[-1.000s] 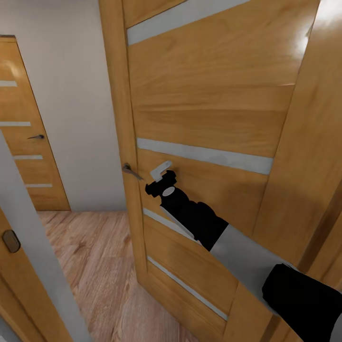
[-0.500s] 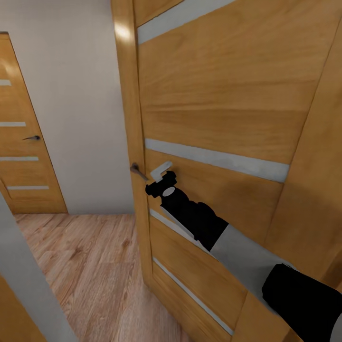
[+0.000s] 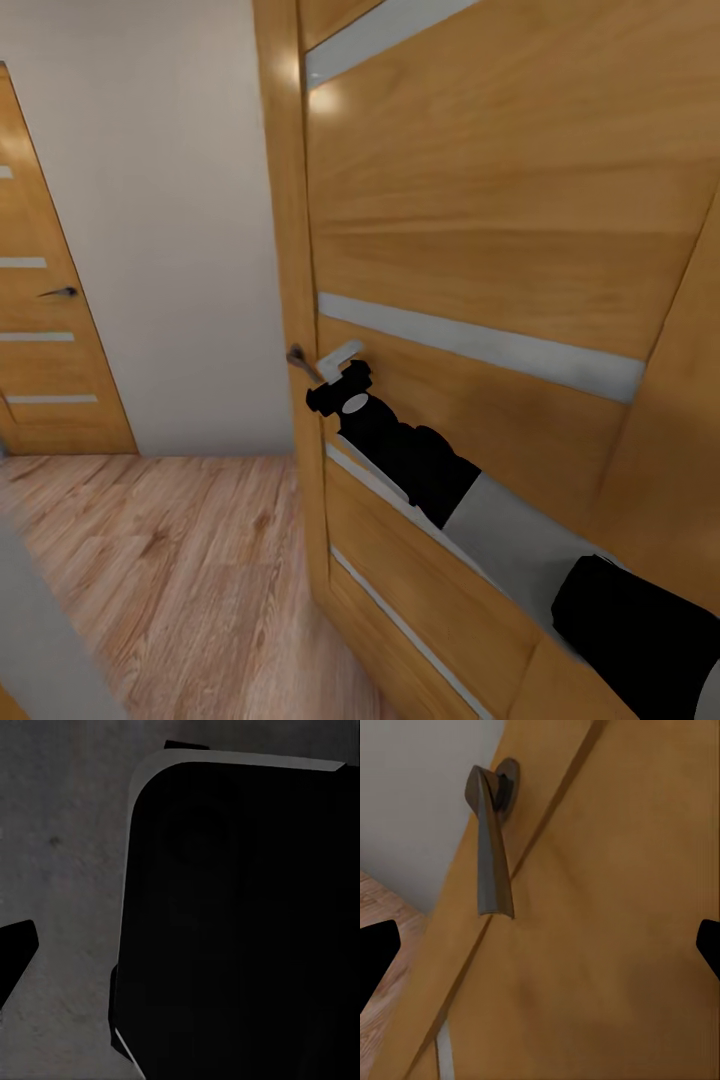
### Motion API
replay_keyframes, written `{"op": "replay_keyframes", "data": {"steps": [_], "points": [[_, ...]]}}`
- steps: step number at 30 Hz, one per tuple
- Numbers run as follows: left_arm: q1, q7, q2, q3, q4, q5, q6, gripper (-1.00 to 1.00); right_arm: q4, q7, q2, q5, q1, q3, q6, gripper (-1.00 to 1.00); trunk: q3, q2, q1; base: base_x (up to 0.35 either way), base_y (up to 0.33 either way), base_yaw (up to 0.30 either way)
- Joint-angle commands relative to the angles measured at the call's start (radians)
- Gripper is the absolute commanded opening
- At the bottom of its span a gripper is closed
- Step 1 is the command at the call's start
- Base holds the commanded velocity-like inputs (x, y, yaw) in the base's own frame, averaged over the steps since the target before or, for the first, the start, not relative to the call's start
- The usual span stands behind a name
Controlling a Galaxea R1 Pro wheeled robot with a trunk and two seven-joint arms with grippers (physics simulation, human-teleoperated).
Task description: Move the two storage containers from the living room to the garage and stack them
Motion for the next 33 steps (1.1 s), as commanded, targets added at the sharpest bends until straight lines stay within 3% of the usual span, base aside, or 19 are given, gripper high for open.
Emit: {"op": "replay_keyframes", "data": {"steps": [1,12,33], "points": [[0.0,0.0,0.0,0.001,0.0,0.008,-0.002,1.0,0.0,-0.013,0.0,0.002,-0.001,0.001,0.006,1.0,-0.001,0.0,0.001,0.316,0.0,0.0],[0.0,0.0,0.0,0.001,0.0,0.008,-0.003,1.0,0.004,-0.013,0.0,0.002,-0.001,0.001,0.006,1.0,-0.001,0.0,0.001,0.289,0.0,0.0],[0.0,0.0,-0.001,0.002,0.0,0.008,-0.002,1.0,0.005,-0.012,0.0,0.002,-0.001,0.002,0.006,1.0,-0.001,0.0,0.001,0.014,0.0,0.0]]}}
